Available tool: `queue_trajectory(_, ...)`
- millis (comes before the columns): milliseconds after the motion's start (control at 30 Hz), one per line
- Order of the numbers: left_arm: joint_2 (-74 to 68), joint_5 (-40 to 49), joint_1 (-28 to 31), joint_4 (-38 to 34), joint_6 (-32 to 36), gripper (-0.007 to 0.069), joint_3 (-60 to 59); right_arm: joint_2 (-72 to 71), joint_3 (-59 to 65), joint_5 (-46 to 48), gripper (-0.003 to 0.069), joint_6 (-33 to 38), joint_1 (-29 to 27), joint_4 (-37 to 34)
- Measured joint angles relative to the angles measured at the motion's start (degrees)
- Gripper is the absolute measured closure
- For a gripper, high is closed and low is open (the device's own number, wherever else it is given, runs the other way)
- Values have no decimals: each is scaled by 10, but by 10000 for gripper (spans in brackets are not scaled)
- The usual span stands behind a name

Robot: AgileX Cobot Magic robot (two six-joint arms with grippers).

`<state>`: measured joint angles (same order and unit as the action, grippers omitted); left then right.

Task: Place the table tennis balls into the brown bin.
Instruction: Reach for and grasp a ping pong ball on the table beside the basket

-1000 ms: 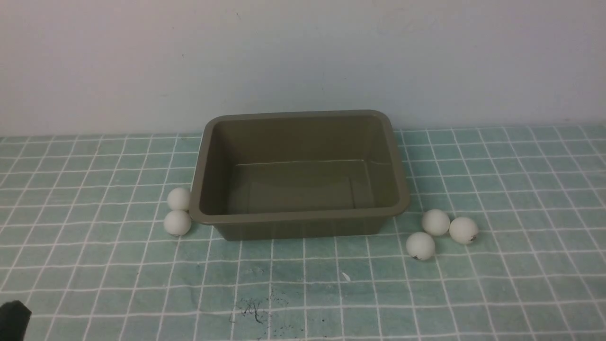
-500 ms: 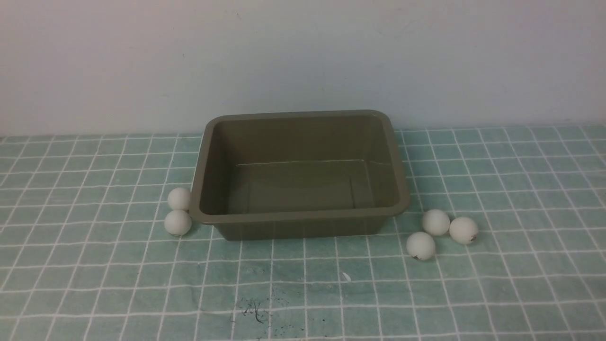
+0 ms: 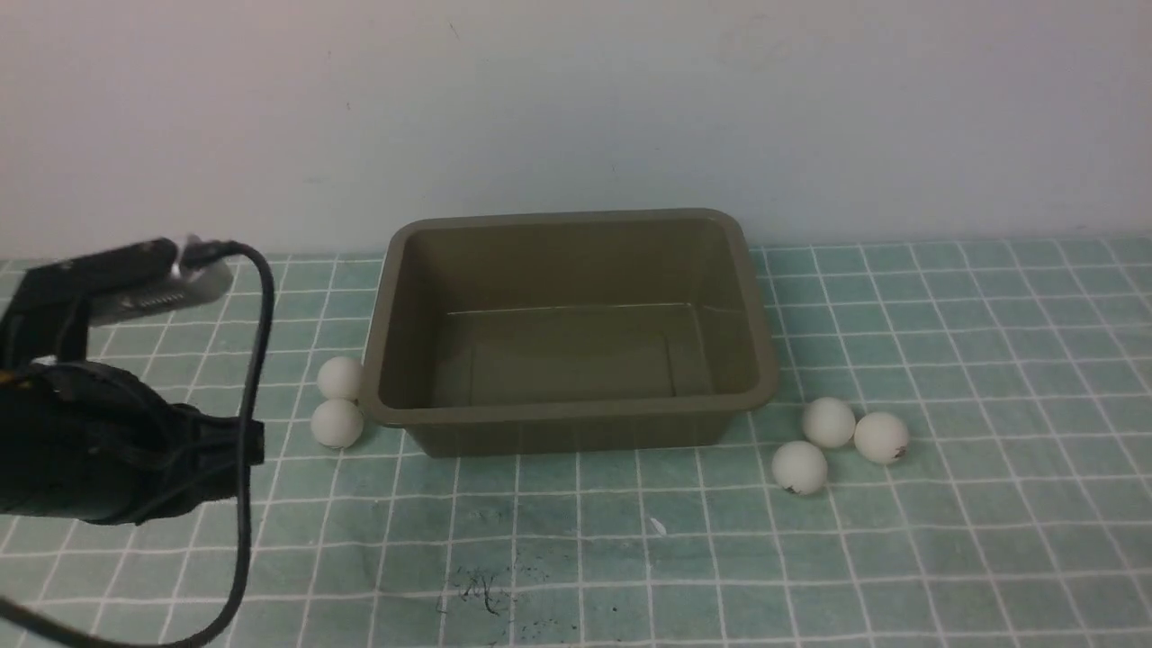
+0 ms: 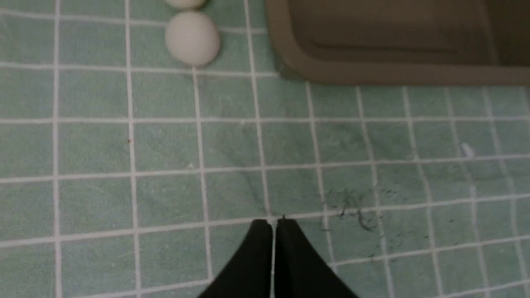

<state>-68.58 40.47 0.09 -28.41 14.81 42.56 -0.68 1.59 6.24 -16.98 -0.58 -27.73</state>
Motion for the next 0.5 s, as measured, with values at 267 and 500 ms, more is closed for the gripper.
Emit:
queue_trajectory(267,-131,-60,0,-2,48,629,55,2,-8,27,673,-1,1,-22)
queue_trajectory(500,-256,-65,0,6,75,510,163,130,-149,225,673,74,5,27)
